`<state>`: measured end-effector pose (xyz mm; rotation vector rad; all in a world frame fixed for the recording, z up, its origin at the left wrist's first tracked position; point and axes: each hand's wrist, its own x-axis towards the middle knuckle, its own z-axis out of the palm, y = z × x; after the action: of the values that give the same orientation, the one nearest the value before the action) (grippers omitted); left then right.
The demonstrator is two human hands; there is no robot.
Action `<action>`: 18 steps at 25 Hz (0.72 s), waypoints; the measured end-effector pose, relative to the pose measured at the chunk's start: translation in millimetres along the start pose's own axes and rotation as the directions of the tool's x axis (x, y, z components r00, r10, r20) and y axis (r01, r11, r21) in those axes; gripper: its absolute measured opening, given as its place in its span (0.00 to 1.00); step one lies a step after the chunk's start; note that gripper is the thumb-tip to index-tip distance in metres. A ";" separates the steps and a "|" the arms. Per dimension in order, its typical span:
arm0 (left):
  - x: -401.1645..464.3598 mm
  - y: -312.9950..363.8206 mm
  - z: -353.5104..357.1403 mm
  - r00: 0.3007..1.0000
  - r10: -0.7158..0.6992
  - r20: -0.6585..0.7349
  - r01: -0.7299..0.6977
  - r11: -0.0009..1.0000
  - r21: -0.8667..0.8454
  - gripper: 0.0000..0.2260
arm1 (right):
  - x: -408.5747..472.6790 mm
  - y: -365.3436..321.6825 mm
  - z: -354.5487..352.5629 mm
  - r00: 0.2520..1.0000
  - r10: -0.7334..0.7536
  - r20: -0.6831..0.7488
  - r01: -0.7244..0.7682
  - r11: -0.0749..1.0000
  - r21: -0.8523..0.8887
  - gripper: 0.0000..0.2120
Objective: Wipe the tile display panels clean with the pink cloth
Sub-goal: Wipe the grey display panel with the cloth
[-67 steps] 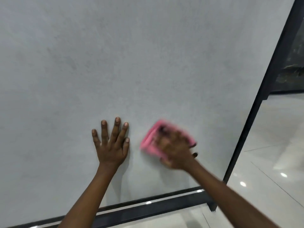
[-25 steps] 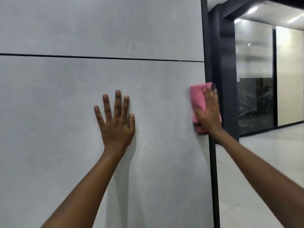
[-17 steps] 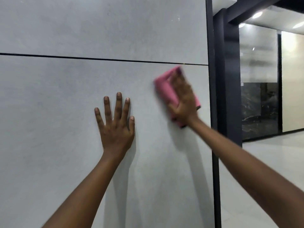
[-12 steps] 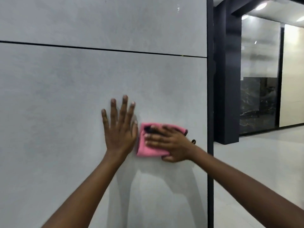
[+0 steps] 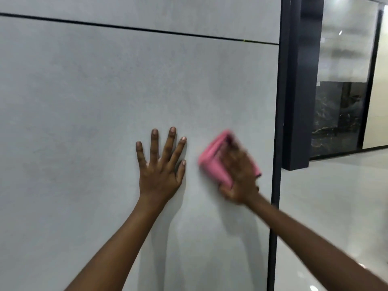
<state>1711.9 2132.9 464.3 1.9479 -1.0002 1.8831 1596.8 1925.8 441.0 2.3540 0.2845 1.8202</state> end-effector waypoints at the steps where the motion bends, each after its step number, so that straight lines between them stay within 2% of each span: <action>1: 2.1 -1.2 -0.3 1.000 0.004 0.010 -0.004 1.000 -0.002 0.25 | -33.7 -23.8 8.6 0.966 -0.210 0.151 0.216 0.976 -0.021 0.32; 2: 4.8 -2.1 -0.6 1.000 0.010 0.015 -0.010 1.000 -0.002 0.26 | -56.1 -36.6 12.2 0.880 -0.376 0.291 0.396 0.918 -0.014 0.31; 3: 6.0 -2.1 -2.3 1.000 0.004 0.021 -0.004 1.000 -0.009 0.26 | -64.3 -34.3 12.7 0.794 -0.471 0.384 0.505 0.863 0.015 0.32; 4: 5.1 -2.2 -5.0 0.999 -0.017 0.027 0.018 0.999 -0.031 0.26 | -55.8 -23.0 6.9 0.768 -0.501 0.399 0.533 0.846 0.036 0.32; 5: -0.2 -0.8 -7.6 0.998 -0.059 0.034 0.061 0.997 -0.051 0.27 | -37.2 -7.9 -1.1 0.827 -0.444 0.344 0.468 0.884 0.014 0.33; 6: -11.3 2.4 -9.4 0.993 -0.114 0.042 0.116 0.991 -0.067 0.27 | -17.9 10.9 -10.3 0.923 -0.292 0.251 0.305 0.952 -0.014 0.33; 7: -25.6 6.4 -9.6 0.987 -0.151 0.050 0.155 0.985 -0.079 0.27 | 3.0 34.7 -24.0 0.987 -0.092 0.133 0.096 0.995 -0.025 0.34; 8: -41.3 9.7 -8.7 0.987 -0.150 0.057 0.154 0.985 -0.078 0.27 | 20.3 61.6 -40.7 0.994 0.106 0.026 -0.106 0.994 -0.033 0.34; 9: -55.8 11.2 -6.4 0.991 -0.116 0.060 0.119 0.991 -0.054 0.26 | 32.3 83.9 -56.3 0.964 0.256 -0.077 -0.259 0.965 -0.034 0.35; 10: -66.5 10.5 -3.2 0.996 -0.067 0.054 0.068 0.998 -0.016 0.26 | 38.3 96.8 -65.6 0.927 0.347 -0.141 -0.353 0.935 -0.020 0.35; 12: -73.4 6.0 4.2 0.999 -0.013 0.039 0.012 1.000 0.026 0.26 | 27.7 91.6 -54.1 0.898 0.391 -0.202 -0.404 0.914 -0.024 0.34; 14: -71.2 6.6 4.5 0.999 -0.020 0.026 0.020 0.999 0.031 0.26 | -5.6 52.1 -25.7 0.919 0.345 -0.194 -0.352 0.936 -0.005 0.34; 15: -71.3 8.2 3.3 0.999 -0.025 0.025 0.024 0.999 0.026 0.26 | -31.3 23.0 -9.0 0.956 0.273 -0.107 -0.274 0.962 0.000 0.34; 16: -72.7 8.8 2.1 0.999 -0.030 0.037 0.030 0.999 0.019 0.27 | -62.9 -8.9 7.1 0.988 0.143 0.055 -0.143 0.990 -0.003 0.36; 17: -73.4 8.2 1.7 0.998 -0.033 0.052 0.032 0.999 0.017 0.27 | -93.3 -38.0 18.4 0.975 -0.070 0.210 0.075 0.997 -0.016 0.39; 18: -72.5 6.9 1.4 0.998 -0.029 0.060 0.028 0.999 0.018 0.27 | -118.5 -56.9 24.4 0.892 -0.286 0.349 0.312 0.950 -0.019 0.41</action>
<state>1713.9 2148.4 393.2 2.0295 -0.9706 1.8339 1588.2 1952.3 310.2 2.3636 0.4919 1.2367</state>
